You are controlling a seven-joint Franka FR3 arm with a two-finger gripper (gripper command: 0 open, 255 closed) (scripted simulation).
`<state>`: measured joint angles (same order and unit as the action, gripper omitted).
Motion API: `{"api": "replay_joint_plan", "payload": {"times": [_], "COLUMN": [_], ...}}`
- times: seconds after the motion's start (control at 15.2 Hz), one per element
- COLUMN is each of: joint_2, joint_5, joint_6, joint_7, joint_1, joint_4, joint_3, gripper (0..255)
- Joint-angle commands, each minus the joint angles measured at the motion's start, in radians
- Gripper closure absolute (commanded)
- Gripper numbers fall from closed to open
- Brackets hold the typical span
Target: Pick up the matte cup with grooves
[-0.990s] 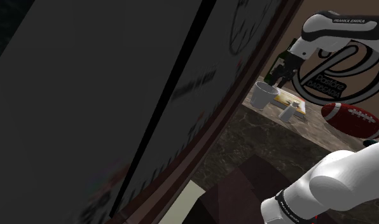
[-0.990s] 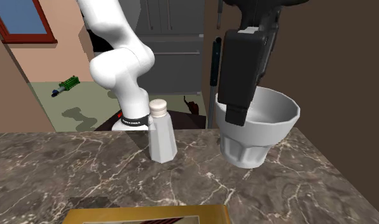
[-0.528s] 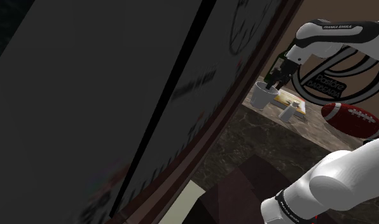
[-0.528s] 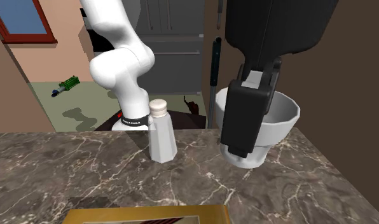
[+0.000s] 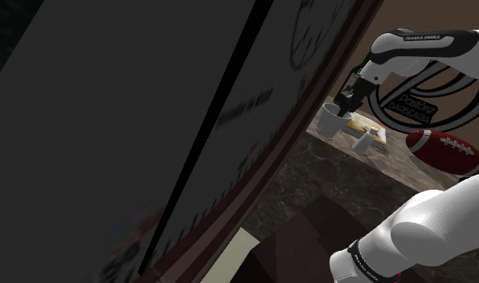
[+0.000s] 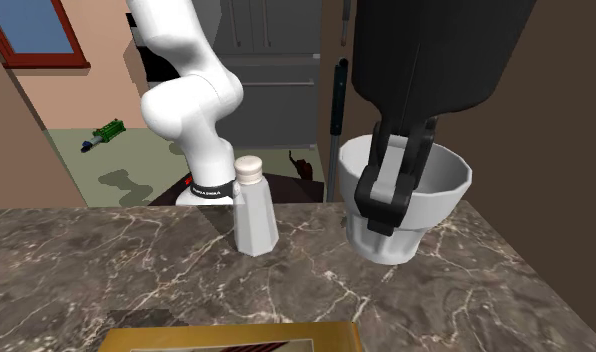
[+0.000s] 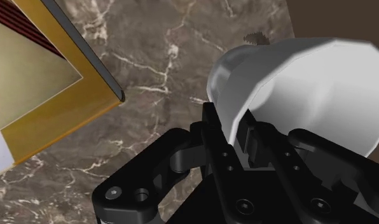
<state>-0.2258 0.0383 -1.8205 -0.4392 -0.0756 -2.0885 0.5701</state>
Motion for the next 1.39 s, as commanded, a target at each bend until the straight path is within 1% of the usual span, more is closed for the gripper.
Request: {"api": "replay_joint_plan", "payload": {"times": [0.0,0.26,1.25,1.32], "joint_2": [0.0,-0.001,-0.006,-0.006], "joint_5": [0.0,0.0,-0.001,-0.001], "joint_6": [0.0,-0.001,0.198,0.2], "joint_7": [0.0,0.0,0.026,0.026], "joint_1": [0.0,0.0,0.006,0.006], "joint_4": [0.0,-0.002,0.194,0.196], "joint_3": [0.0,0.0,-0.012,-0.012], "gripper": [255,255,255,255]}}
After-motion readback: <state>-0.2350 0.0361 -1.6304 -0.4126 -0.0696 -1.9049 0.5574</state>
